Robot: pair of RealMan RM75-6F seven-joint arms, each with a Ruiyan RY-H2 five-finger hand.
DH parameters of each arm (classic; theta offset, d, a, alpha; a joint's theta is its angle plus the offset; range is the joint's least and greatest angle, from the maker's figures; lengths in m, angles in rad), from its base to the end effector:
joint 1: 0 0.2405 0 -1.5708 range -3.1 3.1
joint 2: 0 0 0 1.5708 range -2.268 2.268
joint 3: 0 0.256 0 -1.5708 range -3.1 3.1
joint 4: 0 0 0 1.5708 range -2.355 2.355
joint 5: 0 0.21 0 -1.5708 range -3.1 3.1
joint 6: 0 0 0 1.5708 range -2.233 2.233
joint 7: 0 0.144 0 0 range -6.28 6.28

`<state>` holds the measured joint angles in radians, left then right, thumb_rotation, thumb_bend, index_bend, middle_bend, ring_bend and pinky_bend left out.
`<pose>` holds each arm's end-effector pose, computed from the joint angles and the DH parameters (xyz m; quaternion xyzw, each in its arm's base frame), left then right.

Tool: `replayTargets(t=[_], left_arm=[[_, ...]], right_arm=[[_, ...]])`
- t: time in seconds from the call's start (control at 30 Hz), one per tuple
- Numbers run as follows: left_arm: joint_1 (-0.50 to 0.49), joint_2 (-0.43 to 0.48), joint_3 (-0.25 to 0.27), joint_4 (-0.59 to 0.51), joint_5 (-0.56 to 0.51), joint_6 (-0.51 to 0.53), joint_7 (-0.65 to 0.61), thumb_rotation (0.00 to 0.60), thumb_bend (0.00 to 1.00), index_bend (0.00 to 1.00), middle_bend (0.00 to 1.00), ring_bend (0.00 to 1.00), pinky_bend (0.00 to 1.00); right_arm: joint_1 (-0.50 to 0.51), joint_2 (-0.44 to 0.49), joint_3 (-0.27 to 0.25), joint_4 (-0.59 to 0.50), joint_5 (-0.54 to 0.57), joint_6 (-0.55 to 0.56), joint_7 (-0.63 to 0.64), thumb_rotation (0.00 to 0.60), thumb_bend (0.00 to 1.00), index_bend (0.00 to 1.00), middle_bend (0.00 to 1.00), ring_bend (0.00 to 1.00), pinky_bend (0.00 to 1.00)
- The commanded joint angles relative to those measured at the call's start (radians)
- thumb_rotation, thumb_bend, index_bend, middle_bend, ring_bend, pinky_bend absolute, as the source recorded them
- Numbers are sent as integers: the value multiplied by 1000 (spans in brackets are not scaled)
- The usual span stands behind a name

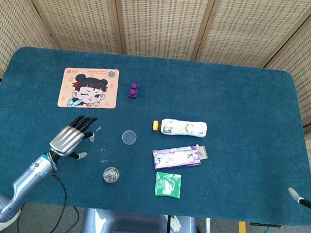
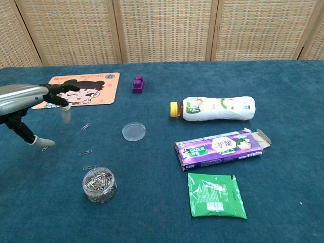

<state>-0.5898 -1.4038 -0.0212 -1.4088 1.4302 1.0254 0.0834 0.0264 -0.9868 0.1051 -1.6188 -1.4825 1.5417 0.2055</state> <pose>-0.2284 0.3066 0.0218 -0.7712 -0.3499 -0.3434 0.4061 -0.3205 -0.1736 0.2175 0.5409 -0.3922 0.4327 0.6053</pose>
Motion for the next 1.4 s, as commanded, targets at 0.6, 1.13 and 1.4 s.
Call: replayTargets(t=[0.6,1.13,1.4], left_arm=[[-4,-131,-3,325,-53,-104,-122,600,234,506,0,0,0],[6,-201,-3,483,-25,-92,-209,600,256,508,0,0,0],[-2,-214,-1,452,0,-77,-194,600,256,508,0,0,0]], right_arm=[[4,-6,0,-3,6,-8,-16,600,0,0,0,0,0],[2,-3,-1,-3,4,-6,-7,600,0,0,0,0,0],[3,-2,-1,-2,4,-9,-3,600,0,0,0,0,0]])
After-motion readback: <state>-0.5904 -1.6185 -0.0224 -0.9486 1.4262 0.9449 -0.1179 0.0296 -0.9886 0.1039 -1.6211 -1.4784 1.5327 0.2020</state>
